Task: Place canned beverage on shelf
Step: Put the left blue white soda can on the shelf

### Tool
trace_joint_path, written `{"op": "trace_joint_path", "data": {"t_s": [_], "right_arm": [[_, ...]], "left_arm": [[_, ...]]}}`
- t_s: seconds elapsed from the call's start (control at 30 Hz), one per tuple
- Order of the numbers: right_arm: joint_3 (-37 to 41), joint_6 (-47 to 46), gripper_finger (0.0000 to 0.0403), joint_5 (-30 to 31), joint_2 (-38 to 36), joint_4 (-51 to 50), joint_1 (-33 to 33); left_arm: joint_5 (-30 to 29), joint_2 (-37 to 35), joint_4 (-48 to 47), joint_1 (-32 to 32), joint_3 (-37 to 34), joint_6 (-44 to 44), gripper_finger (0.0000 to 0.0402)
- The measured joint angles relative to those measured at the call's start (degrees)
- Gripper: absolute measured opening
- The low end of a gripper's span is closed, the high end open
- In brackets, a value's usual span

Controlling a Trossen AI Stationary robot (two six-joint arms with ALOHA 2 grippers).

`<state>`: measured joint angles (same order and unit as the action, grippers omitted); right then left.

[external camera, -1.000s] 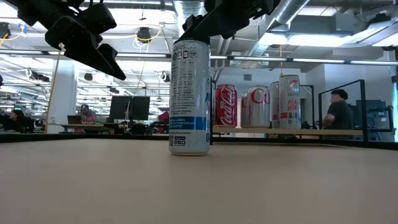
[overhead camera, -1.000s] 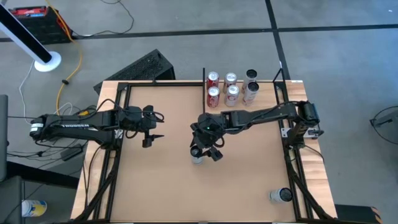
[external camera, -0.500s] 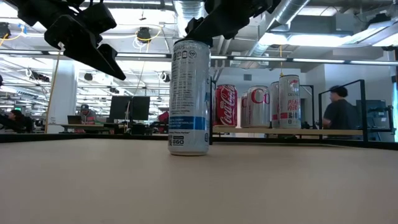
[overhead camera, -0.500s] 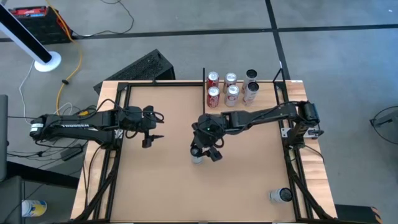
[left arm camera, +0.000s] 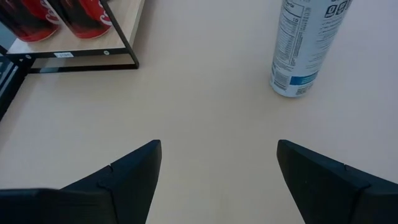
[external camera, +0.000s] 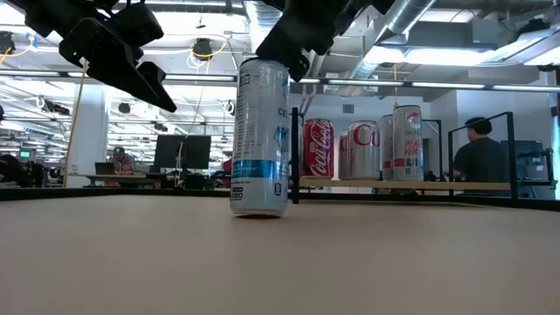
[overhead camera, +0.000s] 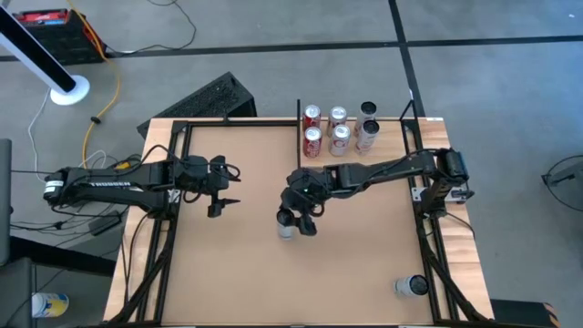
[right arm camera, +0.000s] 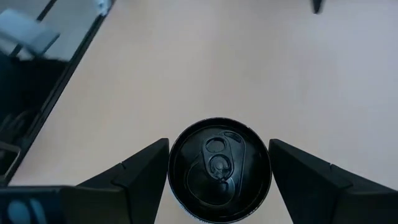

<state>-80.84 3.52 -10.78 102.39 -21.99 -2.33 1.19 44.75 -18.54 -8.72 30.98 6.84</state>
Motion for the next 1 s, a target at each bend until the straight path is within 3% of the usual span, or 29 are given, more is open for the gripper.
{"op": "trace_joint_path", "data": {"t_s": [0.53, 1.0], "right_arm": [[0.0, -23.09, 0.0297, 11.14, 0.0, 0.98, -2.19], [-1.75, -23.41, 0.0297, 10.92, 0.12, 0.71, -4.91]], "left_arm": [[0.09, 0.0, -0.02, -0.01, 0.02, -0.05, 0.0303], [0.22, 0.0, -0.16, 1.47, 0.02, -0.07, 0.0304]]}}
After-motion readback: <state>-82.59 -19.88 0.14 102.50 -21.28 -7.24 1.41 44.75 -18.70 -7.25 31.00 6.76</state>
